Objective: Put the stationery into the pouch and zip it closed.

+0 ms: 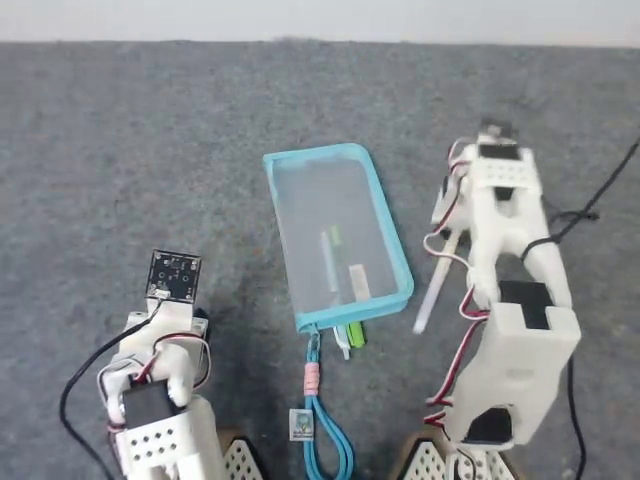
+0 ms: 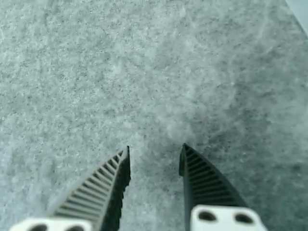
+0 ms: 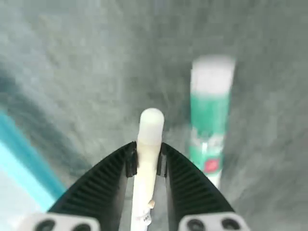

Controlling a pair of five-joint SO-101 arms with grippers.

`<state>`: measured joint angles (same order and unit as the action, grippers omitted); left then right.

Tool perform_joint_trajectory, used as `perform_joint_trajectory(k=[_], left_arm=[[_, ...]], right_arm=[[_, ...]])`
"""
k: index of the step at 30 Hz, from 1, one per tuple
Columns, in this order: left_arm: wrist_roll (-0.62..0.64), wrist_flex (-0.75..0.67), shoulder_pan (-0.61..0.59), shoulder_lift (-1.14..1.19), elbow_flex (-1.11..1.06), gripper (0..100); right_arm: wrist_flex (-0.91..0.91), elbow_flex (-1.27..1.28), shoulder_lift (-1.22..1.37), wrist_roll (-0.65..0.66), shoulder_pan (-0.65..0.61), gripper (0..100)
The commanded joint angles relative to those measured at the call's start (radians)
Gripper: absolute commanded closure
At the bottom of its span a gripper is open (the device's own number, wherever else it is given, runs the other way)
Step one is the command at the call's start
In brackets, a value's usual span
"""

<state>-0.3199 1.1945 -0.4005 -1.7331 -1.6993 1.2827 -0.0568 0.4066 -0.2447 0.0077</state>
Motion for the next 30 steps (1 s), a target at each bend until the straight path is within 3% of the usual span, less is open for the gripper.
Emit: perform_joint_trajectory(k=[1, 10, 15, 21, 24, 30], left_arm=[[-0.008, -0.038, -0.003, -0.015, 0.01, 84], [-0.008, -0.037, -0.003, -0.015, 0.01, 84], [-0.008, -0.037, -0.003, -0.015, 0.01, 84], [-0.008, -0.037, -0.003, -0.015, 0.01, 84], [-0.008, -0.037, -0.003, -0.015, 0.01, 84], [-0.008, -0.037, -0.003, -0.015, 0.01, 84]], right_arm=[[0.051, -0.269, 0.005, 0.18, 0.041, 96.2], [0.174, -0.66, 0.231, 0.361, 0.047, 93.9], [0.288, -0.778, 0.289, 0.333, 0.033, 77.7], [0.464, -0.927, 0.22, 0.328, -0.048, 76.4], [0.516, -0.91, 0.154, 0.338, -0.114, 77.8], [0.512, -0.638, -0.065, 0.358, -0.26, 87.2]])
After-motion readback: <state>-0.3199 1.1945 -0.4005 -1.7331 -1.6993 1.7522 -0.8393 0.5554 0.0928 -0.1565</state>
